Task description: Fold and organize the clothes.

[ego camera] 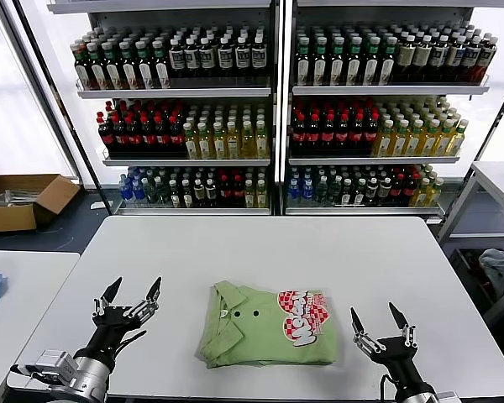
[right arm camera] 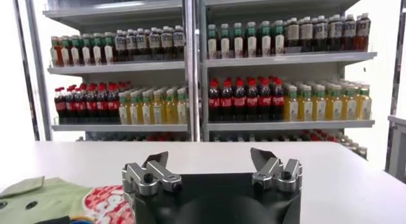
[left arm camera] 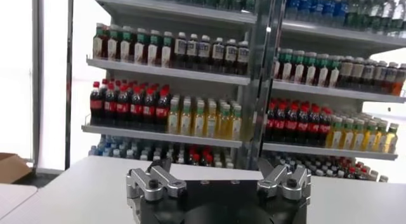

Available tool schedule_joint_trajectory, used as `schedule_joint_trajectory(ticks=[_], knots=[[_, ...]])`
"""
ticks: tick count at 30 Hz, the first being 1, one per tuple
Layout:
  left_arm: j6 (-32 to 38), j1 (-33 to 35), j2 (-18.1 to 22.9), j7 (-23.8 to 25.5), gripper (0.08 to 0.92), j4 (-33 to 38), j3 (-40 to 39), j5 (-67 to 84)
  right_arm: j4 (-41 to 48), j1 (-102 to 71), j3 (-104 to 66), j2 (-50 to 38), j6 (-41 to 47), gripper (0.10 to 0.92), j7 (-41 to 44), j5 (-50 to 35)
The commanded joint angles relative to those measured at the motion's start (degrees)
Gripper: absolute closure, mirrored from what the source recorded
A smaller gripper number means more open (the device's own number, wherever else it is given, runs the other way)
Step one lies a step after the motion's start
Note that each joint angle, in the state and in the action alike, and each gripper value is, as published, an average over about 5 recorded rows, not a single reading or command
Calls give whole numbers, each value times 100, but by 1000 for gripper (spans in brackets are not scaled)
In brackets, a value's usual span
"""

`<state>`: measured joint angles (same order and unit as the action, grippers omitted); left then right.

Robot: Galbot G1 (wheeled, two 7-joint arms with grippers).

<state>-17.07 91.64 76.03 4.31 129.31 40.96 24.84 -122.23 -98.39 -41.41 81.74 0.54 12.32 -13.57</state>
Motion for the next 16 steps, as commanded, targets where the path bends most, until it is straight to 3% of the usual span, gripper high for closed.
schedule_joint_trajectory(ticks=[1,16], knots=[[87,91,27,187,177,1,2,-274,50,-85,-87,47,-68,203,237,26],[51,78,-58,249,177,135,-1,-174,2,-18,-575,231,-27,203,825,12]])
